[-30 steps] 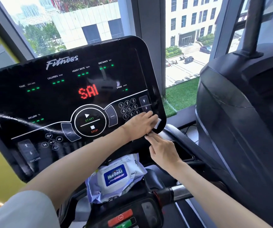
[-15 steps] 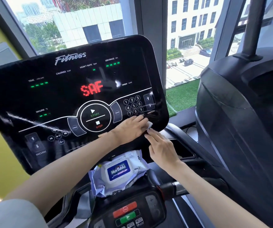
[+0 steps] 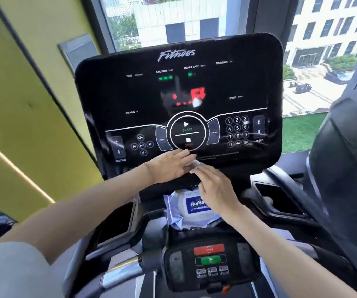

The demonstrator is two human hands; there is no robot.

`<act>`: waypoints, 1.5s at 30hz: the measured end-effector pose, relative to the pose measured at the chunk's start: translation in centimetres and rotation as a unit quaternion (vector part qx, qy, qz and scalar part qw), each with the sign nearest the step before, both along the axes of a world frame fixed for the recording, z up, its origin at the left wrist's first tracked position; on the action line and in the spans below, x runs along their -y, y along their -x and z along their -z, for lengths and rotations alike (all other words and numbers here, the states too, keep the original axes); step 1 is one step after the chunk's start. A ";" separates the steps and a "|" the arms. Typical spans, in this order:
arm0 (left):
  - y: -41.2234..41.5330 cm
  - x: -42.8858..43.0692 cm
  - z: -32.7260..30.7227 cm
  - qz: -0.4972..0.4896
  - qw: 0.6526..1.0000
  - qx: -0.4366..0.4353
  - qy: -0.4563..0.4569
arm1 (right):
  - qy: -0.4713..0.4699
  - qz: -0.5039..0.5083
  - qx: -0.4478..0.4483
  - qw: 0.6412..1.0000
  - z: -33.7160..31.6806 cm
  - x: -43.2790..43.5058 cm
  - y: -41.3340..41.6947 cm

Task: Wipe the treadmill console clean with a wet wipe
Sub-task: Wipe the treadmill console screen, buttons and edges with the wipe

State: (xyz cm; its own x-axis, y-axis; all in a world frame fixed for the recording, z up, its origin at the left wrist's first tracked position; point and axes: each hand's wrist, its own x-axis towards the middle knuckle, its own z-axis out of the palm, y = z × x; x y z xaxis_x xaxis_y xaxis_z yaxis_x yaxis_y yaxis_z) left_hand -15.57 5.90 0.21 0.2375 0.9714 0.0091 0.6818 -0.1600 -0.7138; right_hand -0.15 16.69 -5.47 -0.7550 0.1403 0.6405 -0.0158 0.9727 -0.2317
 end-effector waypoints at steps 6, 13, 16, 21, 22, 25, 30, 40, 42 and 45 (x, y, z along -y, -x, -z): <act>2.1 6.0 -0.3 -0.054 0.998 -0.013 -0.001 | 0.011 -0.051 -0.001 0.999 -0.1 4.4 3.1; 4.6 11.8 -1.0 -0.063 0.998 -0.011 0.022 | 0.002 -0.070 -0.024 0.997 -0.1 8.5 5.1; 5.3 14.2 -1.2 -0.080 0.997 -0.004 0.014 | 0.007 -0.072 -0.011 0.997 0.2 10.0 6.1; 6.2 17.3 -0.8 -0.117 0.993 0.033 -0.004 | 0.010 -0.088 0.012 0.996 0.2 12.1 7.3; 6.3 17.7 -0.7 -0.124 0.991 0.044 -0.010 | 0.011 -0.089 0.017 0.996 0.2 12.5 7.5; 6.4 18.8 -0.4 -0.140 0.987 0.067 -0.028 | 0.016 -0.085 0.025 0.996 0.3 13.3 8.0; 6.7 20.4 0.0 -0.156 0.985 0.060 -0.029 | 0.022 -0.058 0.035 0.997 0.0 14.1 8.4; 6.5 20.8 0.0 -0.193 0.981 -0.016 -0.022 | 0.004 -0.039 0.039 0.998 -0.5 14.2 9.5; 6.8 20.8 -0.3 -0.197 0.980 -0.022 -0.030 | 0.004 -0.045 0.037 0.998 -0.4 14.1 9.4; 7.0 20.6 -0.9 -0.205 0.978 -0.026 -0.039 | 0.003 -0.044 0.035 0.998 -0.3 13.9 9.4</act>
